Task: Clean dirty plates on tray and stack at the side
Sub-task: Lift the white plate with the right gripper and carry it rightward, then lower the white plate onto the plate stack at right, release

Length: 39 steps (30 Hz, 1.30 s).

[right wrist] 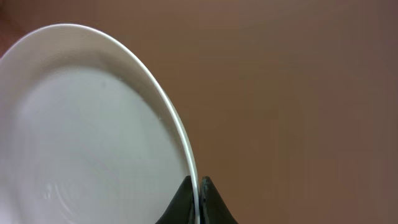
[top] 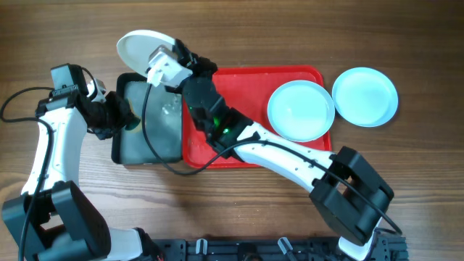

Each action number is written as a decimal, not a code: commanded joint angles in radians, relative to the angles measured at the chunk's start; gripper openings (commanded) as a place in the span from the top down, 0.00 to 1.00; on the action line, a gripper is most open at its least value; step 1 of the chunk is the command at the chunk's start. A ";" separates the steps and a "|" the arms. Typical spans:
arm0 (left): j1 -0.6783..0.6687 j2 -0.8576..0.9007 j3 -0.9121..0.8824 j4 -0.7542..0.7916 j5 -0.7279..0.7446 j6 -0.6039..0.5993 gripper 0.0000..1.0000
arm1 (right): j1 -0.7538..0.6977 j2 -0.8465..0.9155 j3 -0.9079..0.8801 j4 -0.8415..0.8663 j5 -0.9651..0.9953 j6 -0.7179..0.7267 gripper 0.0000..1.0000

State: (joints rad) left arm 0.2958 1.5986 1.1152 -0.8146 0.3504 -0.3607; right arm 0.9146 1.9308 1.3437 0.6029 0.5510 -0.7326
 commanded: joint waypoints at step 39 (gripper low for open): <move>-0.116 0.001 -0.025 0.044 -0.041 0.016 0.93 | -1.040 0.002 0.018 -0.912 -1.366 1.464 0.96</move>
State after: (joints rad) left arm 0.1848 1.5986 1.0985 -0.7765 0.3138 -0.3573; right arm -0.0288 1.9381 1.3525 -0.2665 -0.6441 0.7200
